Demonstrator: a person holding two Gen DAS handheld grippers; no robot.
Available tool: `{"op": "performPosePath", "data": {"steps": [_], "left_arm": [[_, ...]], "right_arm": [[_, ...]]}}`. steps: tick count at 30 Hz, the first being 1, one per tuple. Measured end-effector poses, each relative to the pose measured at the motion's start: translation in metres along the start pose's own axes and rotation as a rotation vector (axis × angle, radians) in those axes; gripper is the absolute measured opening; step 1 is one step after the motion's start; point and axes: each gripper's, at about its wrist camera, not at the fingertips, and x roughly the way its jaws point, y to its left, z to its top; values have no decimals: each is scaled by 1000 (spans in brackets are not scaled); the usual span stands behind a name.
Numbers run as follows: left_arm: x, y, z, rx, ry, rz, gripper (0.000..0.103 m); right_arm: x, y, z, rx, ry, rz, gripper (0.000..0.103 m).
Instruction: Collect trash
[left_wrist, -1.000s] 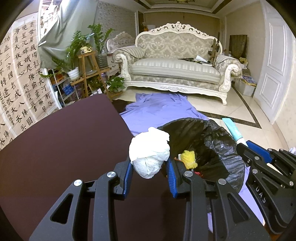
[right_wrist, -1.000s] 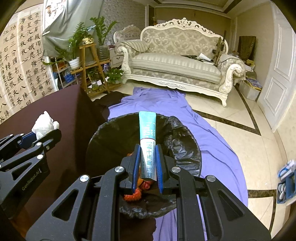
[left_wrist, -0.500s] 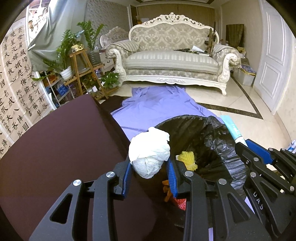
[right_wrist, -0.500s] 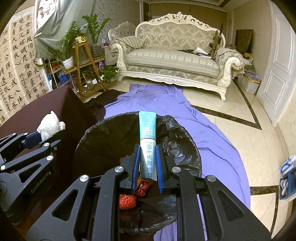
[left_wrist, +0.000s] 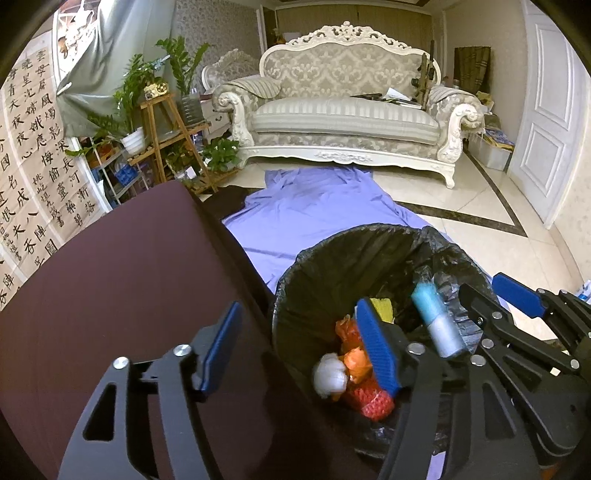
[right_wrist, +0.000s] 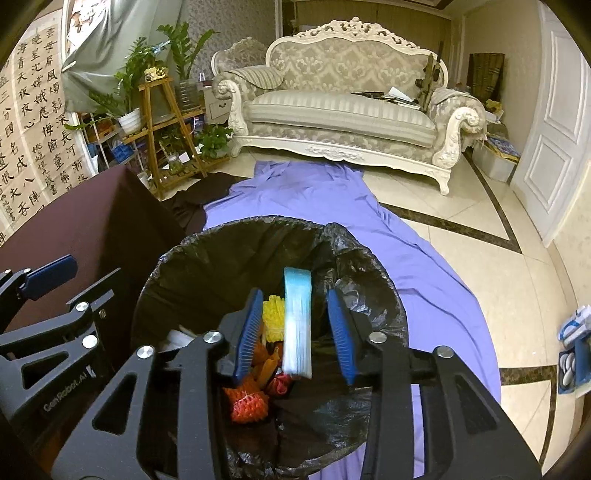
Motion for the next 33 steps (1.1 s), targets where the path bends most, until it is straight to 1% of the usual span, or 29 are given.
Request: {"op": "performPosePath", "data": {"steps": [2, 4, 10, 11, 13, 15, 17, 18, 20, 21, 22, 27, 33], "left_arm": [[1, 0, 0, 0, 2, -3, 70], [1, 0, 0, 0, 0, 0, 74], [0, 1, 0, -7, 1, 8, 78], [0, 1, 0, -10, 1, 10, 78], [0, 3, -1, -15, 2, 12, 79], [-2, 5, -3, -17, 2, 13, 79], [-5, 6, -5, -15, -3, 17, 79], [-7, 7, -6, -13, -5, 18, 79], [-10, 7, -9, -10, -12, 26, 80], [-12, 7, -10, -10, -17, 31, 80], [-14, 8, -12, -10, -20, 31, 81], [-24, 16, -19, -20, -24, 24, 81], [-44, 23, -29, -28, -51, 21, 83]], "right_arm": [[0, -1, 0, 2, 0, -5, 38], [-1, -1, 1, 5, -3, -10, 43], [-6, -5, 0, 9, -20, -33, 54], [-7, -5, 0, 11, -22, -38, 55], [-9, -7, 0, 16, -28, -45, 61], [-11, -7, 0, 18, -29, -51, 63], [-15, -7, -1, 18, -32, -58, 66], [-17, -7, -2, 17, -37, -62, 70], [-20, -8, -4, 16, -41, -68, 72], [-22, -8, -5, 18, -44, -70, 74], [-25, -8, -7, 21, -49, -74, 79], [-37, -7, -15, 30, -66, -80, 89], [-55, -1, -28, 28, -80, -75, 92]]}}
